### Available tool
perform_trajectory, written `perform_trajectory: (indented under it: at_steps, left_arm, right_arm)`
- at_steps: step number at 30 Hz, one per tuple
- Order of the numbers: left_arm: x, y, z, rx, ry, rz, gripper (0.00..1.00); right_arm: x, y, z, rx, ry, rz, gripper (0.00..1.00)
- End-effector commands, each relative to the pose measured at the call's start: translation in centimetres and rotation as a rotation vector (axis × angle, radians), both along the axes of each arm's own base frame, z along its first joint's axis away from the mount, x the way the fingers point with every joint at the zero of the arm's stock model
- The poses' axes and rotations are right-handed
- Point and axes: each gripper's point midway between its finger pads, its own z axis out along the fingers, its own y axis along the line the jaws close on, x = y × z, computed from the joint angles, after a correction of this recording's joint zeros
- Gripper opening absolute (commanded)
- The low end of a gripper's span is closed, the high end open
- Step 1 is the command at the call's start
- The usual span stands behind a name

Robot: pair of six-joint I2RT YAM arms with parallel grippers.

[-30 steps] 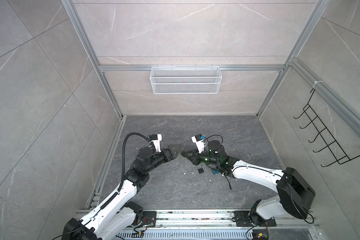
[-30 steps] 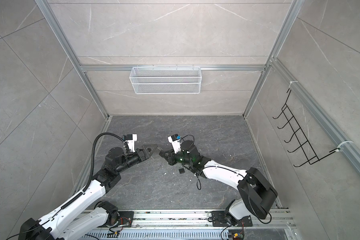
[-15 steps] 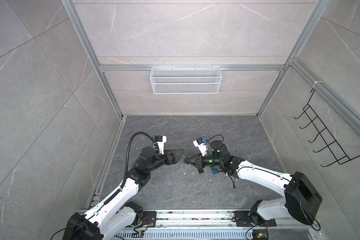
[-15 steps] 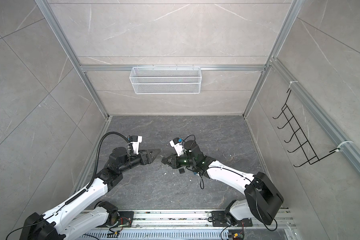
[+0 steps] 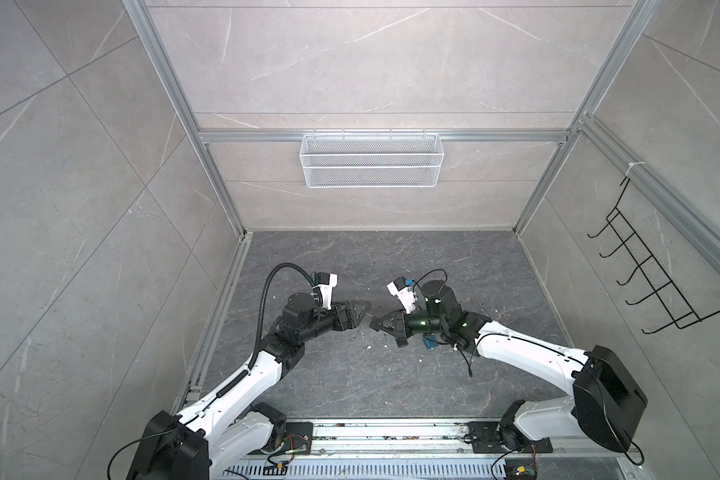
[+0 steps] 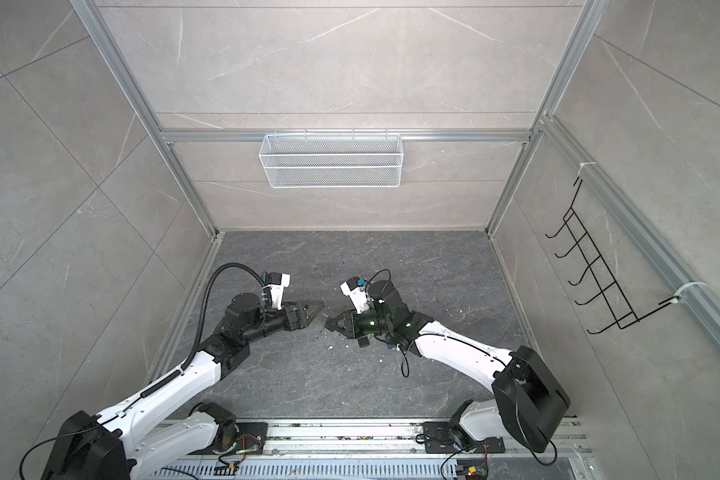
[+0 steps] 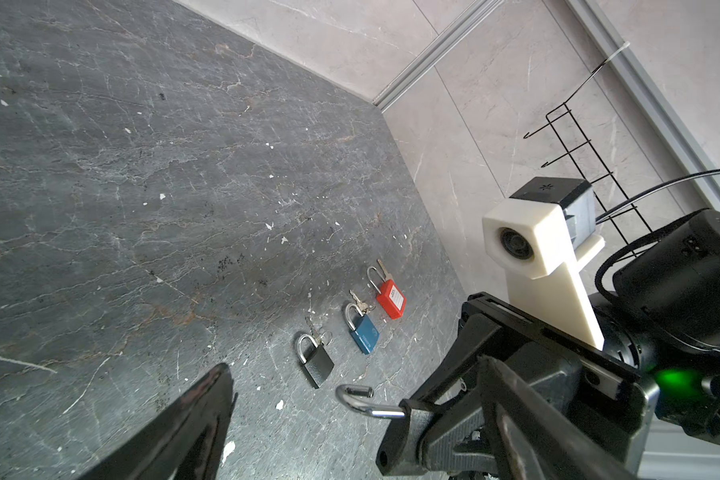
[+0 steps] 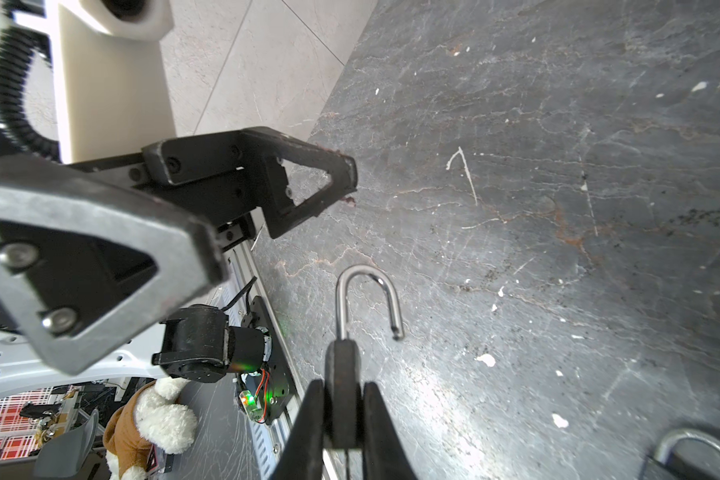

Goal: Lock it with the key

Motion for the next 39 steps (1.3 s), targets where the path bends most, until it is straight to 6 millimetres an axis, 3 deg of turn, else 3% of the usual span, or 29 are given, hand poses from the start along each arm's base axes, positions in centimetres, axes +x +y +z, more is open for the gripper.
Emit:
perform_trajectory:
  at_steps: [1, 8, 17, 39]
  left_arm:
    - [0.1, -0.7, 2.0, -0.035, -0.07, -0.042, 0.93]
    - [-0.4, -2.2, 2.5, -0.038, -0.086, -0.149, 0.89]
    - [-1.1, -3.2, 2.5, -0.029, -0.084, -0.25, 0.87]
    - [-2.5, -4.2, 2.1, -0.127, -0.001, -0.341, 0.68]
  right_arm:
    - [-1.0, -0.2, 1.3, 0.038, -0.004, 0.035, 0.0]
    - [-3.2, 0.2, 2.0, 0.09, 0.048, 0.147, 0.0]
    - [-4.3, 0.5, 2.6, 0.13, 0.121, 0.204, 0.0]
    - [-1.9, -0.8, 3.8, 0.221, 0.136, 0.135, 0.0]
